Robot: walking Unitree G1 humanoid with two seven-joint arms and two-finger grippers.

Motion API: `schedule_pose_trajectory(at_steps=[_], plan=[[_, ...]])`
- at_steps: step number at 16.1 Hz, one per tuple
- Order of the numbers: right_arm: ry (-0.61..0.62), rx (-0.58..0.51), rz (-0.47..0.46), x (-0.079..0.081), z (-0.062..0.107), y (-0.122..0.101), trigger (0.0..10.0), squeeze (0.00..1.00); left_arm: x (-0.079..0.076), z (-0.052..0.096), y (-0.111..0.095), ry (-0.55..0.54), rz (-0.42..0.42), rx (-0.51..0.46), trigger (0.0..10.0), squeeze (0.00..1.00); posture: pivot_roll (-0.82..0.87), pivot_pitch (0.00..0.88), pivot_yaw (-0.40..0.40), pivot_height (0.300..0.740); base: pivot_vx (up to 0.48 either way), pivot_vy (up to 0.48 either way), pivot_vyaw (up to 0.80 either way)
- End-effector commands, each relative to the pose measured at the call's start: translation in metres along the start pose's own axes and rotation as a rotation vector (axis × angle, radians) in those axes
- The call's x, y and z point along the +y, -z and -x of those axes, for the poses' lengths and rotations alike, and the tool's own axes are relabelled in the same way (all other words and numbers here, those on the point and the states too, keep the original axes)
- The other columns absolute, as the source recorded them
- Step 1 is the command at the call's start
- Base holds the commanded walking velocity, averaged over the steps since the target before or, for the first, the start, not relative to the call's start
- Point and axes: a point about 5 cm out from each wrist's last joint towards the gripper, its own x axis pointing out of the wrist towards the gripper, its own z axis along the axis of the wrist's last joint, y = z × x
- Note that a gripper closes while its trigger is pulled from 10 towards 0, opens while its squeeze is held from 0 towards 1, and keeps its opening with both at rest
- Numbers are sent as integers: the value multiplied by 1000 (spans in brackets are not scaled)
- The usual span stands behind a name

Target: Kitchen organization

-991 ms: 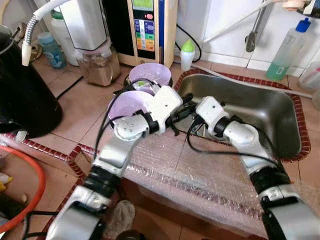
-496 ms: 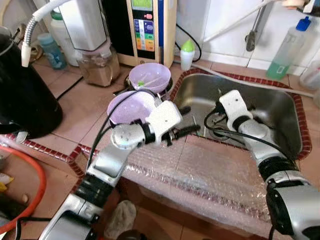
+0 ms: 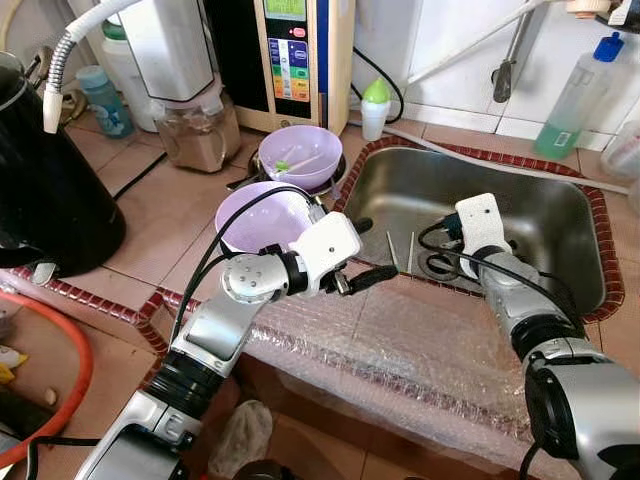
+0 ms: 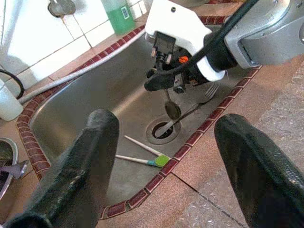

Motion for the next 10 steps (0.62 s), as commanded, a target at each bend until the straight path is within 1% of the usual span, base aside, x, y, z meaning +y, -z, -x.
schedule_pose_trajectory(at_steps=[1, 3, 5, 6, 7, 8, 9, 10], plan=[[15, -2, -28, -4, -1, -5, 10000, 1000, 0, 1, -3, 6, -24, 4, 10000, 1000, 34, 11, 76, 740, 0, 0, 0], [19, -13, -39, -5, -1, -6, 10000, 1000, 3, 0, -5, -18, -33, -7, 10000, 1000, 32, 8, 73, 740, 0, 0, 0], [28, -93, -72, -6, -1, -14, 10000, 1000, 17, 1, -13, -145, -57, -57, 10000, 1000, 29, 2, 66, 740, 0, 0, 0], [30, -124, -88, -7, 0, -17, 10000, 1000, 24, 3, -17, -208, -56, -83, 10000, 1000, 29, 2, 66, 740, 0, 0, 0], [11, -150, -36, -4, 1, -18, 10000, 1000, 29, 6, -19, -256, -64, -100, 10000, 1000, 26, 0, 61, 740, 0, 0, 0], [-19, -178, -2, 0, 4, -16, 10000, 1000, 35, 12, -20, -314, -54, -113, 10000, 1000, 23, 0, 61, 740, 0, 0, 0], [-66, -211, 43, 6, 9, -11, 10000, 1000, 46, 25, -21, -428, -21, -140, 10000, 1000, 21, 0, 61, 740, 0, 0, 0], [-76, -220, 40, 7, 12, -8, 10000, 1000, 49, 31, -20, -471, -15, -139, 10000, 1000, 21, 0, 61, 740, 0, 0, 0]])
